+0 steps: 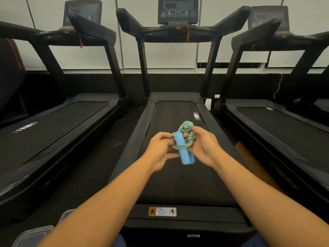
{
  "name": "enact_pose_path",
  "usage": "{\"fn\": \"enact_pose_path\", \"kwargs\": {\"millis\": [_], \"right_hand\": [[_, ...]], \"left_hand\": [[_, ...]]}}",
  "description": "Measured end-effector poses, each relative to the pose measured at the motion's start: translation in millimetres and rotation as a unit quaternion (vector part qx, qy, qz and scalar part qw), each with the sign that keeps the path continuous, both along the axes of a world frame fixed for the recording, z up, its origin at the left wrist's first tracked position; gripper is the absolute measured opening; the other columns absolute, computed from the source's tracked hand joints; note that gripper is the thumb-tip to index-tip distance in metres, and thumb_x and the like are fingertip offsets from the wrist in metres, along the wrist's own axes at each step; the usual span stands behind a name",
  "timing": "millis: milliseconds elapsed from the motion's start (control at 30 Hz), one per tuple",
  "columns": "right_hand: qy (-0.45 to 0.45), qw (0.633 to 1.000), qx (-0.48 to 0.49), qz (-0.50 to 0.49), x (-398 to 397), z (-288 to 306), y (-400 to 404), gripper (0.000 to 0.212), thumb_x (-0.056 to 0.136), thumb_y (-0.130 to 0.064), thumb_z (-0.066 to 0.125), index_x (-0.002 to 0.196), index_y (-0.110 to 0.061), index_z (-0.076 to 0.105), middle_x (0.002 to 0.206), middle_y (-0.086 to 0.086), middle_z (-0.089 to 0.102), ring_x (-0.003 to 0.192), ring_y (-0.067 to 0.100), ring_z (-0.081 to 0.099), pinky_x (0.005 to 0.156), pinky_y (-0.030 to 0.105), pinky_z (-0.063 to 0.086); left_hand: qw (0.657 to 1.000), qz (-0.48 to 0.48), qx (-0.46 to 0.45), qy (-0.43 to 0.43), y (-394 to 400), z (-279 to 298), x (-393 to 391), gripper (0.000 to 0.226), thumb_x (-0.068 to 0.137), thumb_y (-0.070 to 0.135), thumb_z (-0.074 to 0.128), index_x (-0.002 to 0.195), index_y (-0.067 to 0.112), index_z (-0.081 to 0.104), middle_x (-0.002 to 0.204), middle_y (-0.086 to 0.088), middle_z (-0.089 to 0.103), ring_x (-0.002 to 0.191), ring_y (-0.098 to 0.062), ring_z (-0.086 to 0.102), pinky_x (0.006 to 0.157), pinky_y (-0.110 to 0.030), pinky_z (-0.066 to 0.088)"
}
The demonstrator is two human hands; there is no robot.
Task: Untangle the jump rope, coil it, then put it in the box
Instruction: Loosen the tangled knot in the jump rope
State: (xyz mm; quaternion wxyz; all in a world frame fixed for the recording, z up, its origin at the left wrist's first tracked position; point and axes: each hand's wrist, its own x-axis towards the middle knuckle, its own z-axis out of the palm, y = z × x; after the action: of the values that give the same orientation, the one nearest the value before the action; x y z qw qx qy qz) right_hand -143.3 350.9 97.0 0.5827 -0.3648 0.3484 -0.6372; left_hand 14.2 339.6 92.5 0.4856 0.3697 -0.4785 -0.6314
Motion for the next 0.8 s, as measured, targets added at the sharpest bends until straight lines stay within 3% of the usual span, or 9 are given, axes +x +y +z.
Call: {"fn": "enact_pose_path", "kwargs": {"millis": [100, 200, 267, 400, 533, 667, 800], "right_hand": [[-0.001, 1.0, -0.011, -0.029, 3, -3, -1, 0.013, 0.107, -0.013, 0.044, 0.104, -0.007, 0.055, 0.087, 0.013, 0.064, 0.09, 0.035, 0.07, 0.087, 0.056, 0.058], [-0.004, 0.999, -0.031, -0.043, 7, 0, -2, 0.013, 0.108, -0.012, 0.043, 0.1, -0.009, 0.053, 0.082, 0.011, 0.063, 0.087, 0.029, 0.07, 0.083, 0.047, 0.061], [0.022, 0.998, -0.043, -0.044, 9, 0, -1, 0.013, 0.107, -0.01, 0.043, 0.1, -0.009, 0.053, 0.081, 0.01, 0.063, 0.088, 0.027, 0.069, 0.088, 0.047, 0.059], [0.118, 0.991, -0.051, -0.048, 9, -3, 3, 0.014, 0.107, -0.011, 0.043, 0.104, -0.008, 0.056, 0.083, 0.009, 0.063, 0.091, 0.024, 0.063, 0.098, 0.047, 0.054], [0.182, 0.981, -0.055, -0.05, 13, -5, 4, 0.013, 0.105, -0.01, 0.044, 0.102, -0.007, 0.056, 0.083, 0.01, 0.063, 0.088, 0.023, 0.062, 0.095, 0.046, 0.053], [0.215, 0.974, -0.037, -0.067, 12, -6, 2, 0.012, 0.095, -0.004, 0.048, 0.1, -0.009, 0.057, 0.084, 0.009, 0.066, 0.087, 0.023, 0.064, 0.086, 0.044, 0.055], [0.207, 0.977, -0.016, -0.043, 10, -7, 4, 0.037, 0.085, 0.008, 0.048, 0.113, -0.015, 0.057, 0.11, 0.014, 0.069, 0.098, 0.026, 0.069, 0.09, 0.053, 0.057]], "left_hand": [[0.993, -0.029, 0.111, -0.021, 5, 4, 3, 0.015, 0.101, 0.016, 0.056, 0.114, 0.014, 0.05, 0.121, -0.013, 0.048, 0.098, -0.038, 0.066, 0.072, -0.061, 0.058], [0.97, -0.109, 0.219, -0.011, 6, -2, 1, 0.055, 0.095, 0.048, 0.063, 0.133, 0.016, 0.038, 0.139, -0.026, 0.042, 0.103, -0.056, 0.065, 0.066, -0.068, 0.057], [0.959, -0.152, 0.235, 0.036, 5, -2, 0, 0.065, 0.096, 0.053, 0.059, 0.136, 0.005, 0.041, 0.134, -0.035, 0.049, 0.103, -0.057, 0.066, 0.075, -0.069, 0.057], [0.976, -0.1, 0.186, 0.045, 1, 3, 2, 0.047, 0.098, 0.036, 0.061, 0.129, 0.001, 0.056, 0.13, -0.032, 0.058, 0.113, -0.049, 0.066, 0.091, -0.053, 0.058], [0.983, -0.035, 0.152, 0.098, -3, -1, 3, 0.03, 0.099, 0.008, 0.052, 0.126, -0.002, 0.059, 0.121, -0.027, 0.062, 0.107, -0.041, 0.066, 0.088, -0.048, 0.059], [0.99, 0.003, 0.112, 0.08, -5, 1, 7, 0.032, 0.094, -0.006, 0.041, 0.121, -0.003, 0.059, 0.113, -0.026, 0.065, 0.092, -0.035, 0.068, 0.089, -0.044, 0.056], [0.995, 0.024, 0.087, 0.04, -9, -2, 10, 0.043, 0.094, -0.01, 0.041, 0.132, 0.003, 0.056, 0.124, -0.025, 0.067, 0.097, -0.036, 0.072, 0.084, -0.044, 0.06]]}}
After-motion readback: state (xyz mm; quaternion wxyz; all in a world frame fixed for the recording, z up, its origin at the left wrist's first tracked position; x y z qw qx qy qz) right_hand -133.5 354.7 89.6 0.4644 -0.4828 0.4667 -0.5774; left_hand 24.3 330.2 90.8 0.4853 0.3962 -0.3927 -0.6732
